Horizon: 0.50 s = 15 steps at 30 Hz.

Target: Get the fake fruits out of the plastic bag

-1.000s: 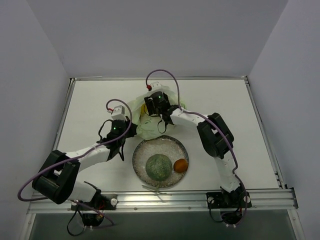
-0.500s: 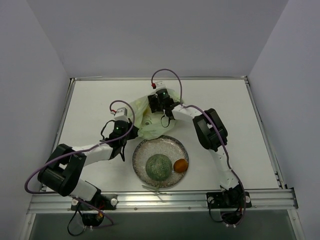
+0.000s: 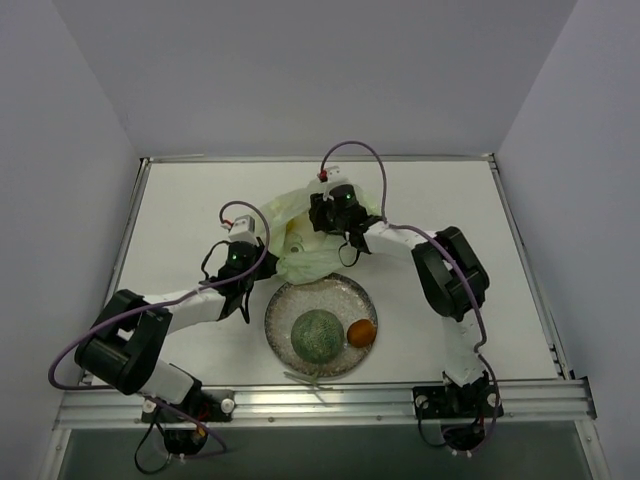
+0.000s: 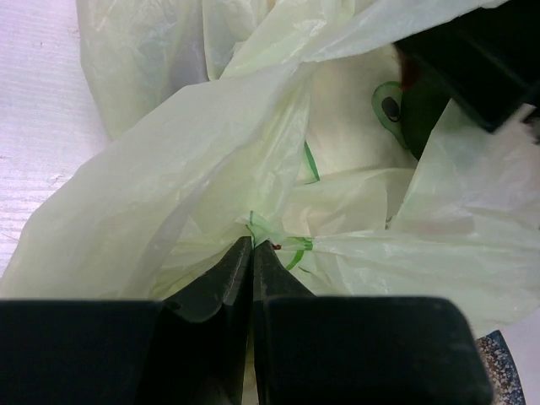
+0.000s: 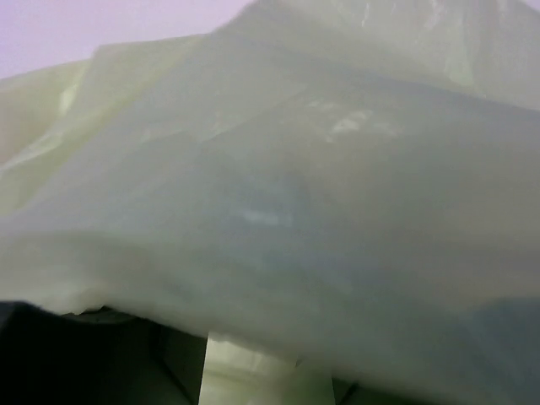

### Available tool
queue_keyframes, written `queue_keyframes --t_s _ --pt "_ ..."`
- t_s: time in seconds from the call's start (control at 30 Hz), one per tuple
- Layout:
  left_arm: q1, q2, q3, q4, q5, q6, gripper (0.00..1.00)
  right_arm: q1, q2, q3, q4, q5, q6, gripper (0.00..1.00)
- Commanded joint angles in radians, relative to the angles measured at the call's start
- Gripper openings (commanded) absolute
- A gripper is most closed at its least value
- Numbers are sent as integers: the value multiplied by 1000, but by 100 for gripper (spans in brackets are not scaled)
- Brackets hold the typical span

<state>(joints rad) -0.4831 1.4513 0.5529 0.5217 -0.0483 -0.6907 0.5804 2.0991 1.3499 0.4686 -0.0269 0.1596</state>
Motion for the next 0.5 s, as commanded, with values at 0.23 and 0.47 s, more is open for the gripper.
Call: queue_keyframes --t_s 0.23,0.47 --pt "6 -65 45 5 -5 14 2 128 -453 -309 58 -8 66 27" --pt "9 -62 47 6 1 14 2 167 -753 -565 -18 22 156 27"
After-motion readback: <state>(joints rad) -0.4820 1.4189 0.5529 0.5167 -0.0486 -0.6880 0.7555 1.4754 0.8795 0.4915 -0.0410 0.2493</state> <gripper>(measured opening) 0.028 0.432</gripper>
